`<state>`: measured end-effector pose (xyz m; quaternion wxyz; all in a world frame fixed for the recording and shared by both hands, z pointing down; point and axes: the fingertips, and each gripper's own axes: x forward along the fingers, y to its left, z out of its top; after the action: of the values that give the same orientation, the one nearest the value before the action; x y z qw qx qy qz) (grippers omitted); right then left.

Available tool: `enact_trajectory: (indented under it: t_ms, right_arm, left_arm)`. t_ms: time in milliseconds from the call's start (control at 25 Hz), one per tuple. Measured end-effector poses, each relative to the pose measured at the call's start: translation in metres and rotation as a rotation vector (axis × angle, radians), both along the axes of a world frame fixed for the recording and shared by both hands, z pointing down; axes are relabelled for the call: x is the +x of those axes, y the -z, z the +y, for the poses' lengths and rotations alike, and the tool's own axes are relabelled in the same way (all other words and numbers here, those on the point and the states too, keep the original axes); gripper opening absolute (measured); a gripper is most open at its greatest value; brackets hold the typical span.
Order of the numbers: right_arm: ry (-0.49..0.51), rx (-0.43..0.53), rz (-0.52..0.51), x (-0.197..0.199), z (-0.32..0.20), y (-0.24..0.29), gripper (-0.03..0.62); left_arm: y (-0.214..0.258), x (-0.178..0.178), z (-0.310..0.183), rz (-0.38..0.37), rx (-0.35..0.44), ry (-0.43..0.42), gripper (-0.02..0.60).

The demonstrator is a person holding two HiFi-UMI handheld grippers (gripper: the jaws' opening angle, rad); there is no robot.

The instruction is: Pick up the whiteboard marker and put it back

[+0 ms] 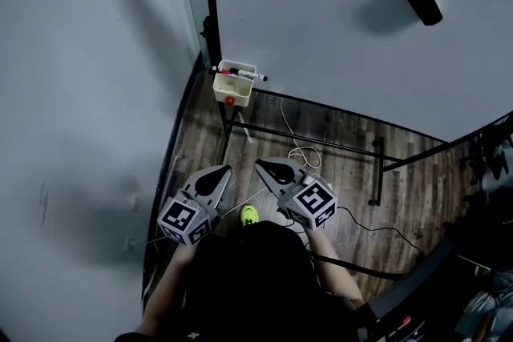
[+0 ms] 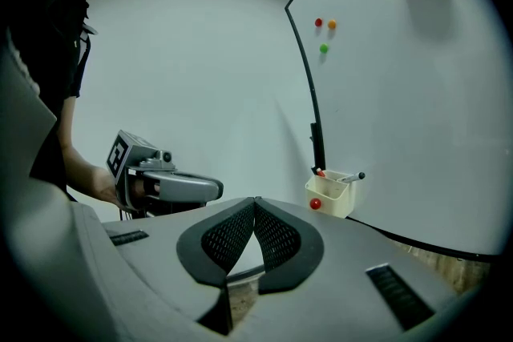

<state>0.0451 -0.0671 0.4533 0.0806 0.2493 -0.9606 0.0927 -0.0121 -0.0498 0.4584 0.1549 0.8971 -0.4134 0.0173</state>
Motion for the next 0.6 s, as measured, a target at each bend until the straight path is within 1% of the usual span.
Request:
enact_trajectory:
  t_ms: [120,240,600]
  right_arm:
    - [0.003,-0.016,-0.018,0.004,-0.011,-0.002,0.002]
    - [-0.001,-0.023,-0.024,0.006,-0.022,-0.005,0.002]
    - [-0.019,-0.023,-0.001,0.003,-0.051,-0.010,0.002]
  left_arm:
    - [-0.002,-0.001,-0.009,0.021,-0.017,0.014,0.025]
    - [-0.004,-0.002,-0.014,0.014,-0.022,0.020,0.025]
    - [-0.009,-0.001,-0.036,0.027,-0.033,-0.008,0.025]
